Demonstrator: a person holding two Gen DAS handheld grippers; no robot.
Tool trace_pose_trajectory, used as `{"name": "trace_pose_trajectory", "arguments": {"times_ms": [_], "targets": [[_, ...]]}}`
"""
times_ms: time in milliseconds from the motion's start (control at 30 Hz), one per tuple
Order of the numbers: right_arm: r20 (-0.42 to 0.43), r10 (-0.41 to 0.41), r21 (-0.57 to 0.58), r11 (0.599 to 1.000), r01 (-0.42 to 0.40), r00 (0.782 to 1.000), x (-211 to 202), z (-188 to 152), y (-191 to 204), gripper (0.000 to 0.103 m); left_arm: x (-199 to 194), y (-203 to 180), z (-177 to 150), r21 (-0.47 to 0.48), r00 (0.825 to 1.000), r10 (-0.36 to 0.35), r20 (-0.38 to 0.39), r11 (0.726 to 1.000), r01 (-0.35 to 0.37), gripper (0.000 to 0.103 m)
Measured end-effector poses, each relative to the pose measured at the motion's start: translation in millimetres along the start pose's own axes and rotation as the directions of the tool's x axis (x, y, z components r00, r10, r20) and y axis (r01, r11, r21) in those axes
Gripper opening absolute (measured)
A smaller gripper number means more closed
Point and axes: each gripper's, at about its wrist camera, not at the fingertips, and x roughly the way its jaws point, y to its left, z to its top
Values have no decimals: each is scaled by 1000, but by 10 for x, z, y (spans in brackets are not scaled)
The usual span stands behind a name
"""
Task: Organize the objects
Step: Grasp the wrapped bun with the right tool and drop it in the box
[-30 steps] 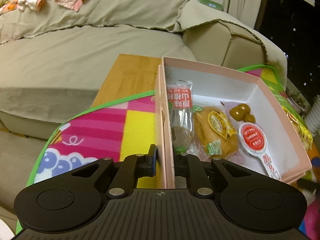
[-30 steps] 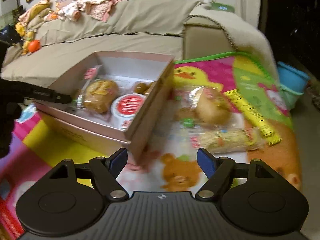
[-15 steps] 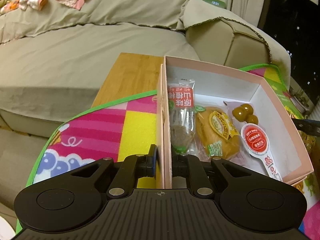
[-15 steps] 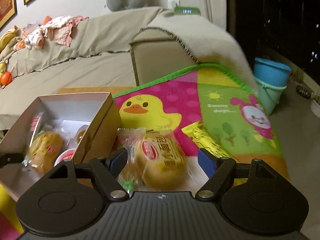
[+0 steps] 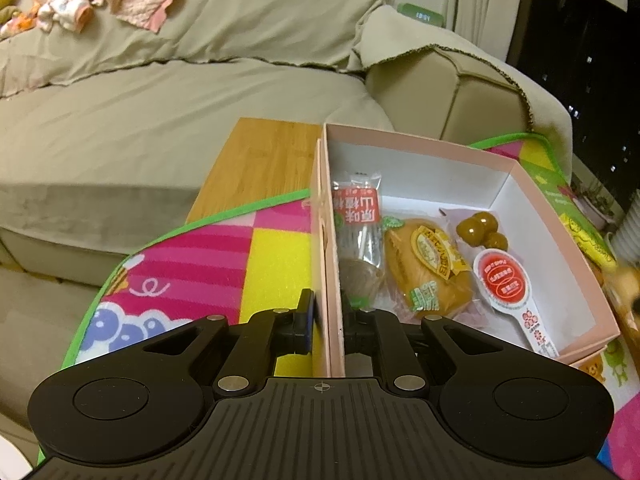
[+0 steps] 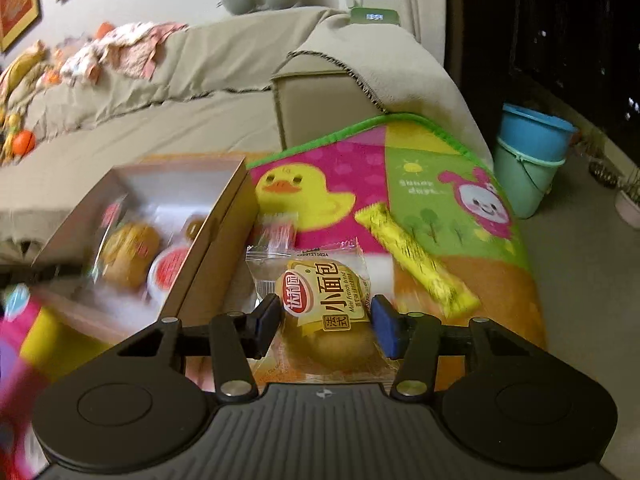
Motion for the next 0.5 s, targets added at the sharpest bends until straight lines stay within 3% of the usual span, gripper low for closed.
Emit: {"name": "trace_pose_trajectory", "arguments": {"times_ms": [233,500], "targets": [[-32,20,-7,1000,-20,999,-374,-214,41,49,-86,-8,2,-1,1000,-4,22,1000,4,13],[-31,42,-96,994,-45,999,-598,-259,326,49,-187,2,13,7,998,-16,54,1000,15,12]]}}
